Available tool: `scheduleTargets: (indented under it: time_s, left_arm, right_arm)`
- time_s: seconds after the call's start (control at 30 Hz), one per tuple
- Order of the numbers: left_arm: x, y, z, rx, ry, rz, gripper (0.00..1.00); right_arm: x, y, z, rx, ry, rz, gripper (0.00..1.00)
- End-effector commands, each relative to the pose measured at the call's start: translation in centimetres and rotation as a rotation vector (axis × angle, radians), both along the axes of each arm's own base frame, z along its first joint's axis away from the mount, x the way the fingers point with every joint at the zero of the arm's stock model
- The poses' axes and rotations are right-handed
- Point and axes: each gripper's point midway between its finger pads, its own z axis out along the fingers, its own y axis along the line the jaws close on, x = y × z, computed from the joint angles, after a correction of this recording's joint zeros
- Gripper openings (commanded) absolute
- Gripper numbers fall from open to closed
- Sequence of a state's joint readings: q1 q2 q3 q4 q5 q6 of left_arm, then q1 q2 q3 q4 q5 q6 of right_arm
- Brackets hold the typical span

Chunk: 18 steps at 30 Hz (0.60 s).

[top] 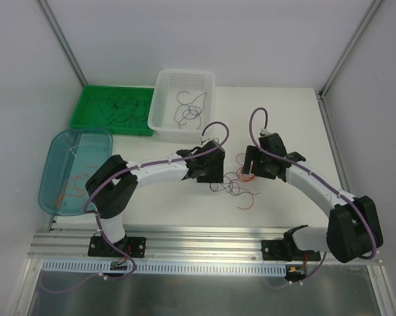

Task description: Untangle the cables

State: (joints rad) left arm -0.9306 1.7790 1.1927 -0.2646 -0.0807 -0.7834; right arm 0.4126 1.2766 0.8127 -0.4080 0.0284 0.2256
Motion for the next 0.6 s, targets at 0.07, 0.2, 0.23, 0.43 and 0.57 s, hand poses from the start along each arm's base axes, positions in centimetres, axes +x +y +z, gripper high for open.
scheduleTargets:
  time_s: [0.07, 0.2, 0.23, 0.43, 0.57]
  left_arm:
    - [0.2, -0.7, -1.5, 0.026, 0.012, 0.029, 0.42]
    - [0.1, -0.3, -2.6, 0.055, 0.018, 0.036, 0.25]
    - [0.1, 0.1, -2.8, 0.066, 0.013, 0.041, 0.2]
    - [0.5, 3.7, -1.9, 0.11, -0.038, 0.075, 0.0]
    - [0.9, 8.6, -0.6, 0.123, -0.064, 0.149, 0.0]
  right_arm:
    - [1.7, 1.7, -0.9, 0.071, 0.005, -0.002, 0.74]
    - [1.9, 2.3, -2.2, 0.081, 0.04, -0.001, 0.74]
    - [2.1, 2.2, -2.5, 0.075, 0.041, -0.006, 0.73]
    - [1.7, 0.3, -5.4, 0.06, 0.134, -0.092, 0.5]
    - [1.1, -2.4, -6.4, 0.027, 0.174, -0.172, 0.22]
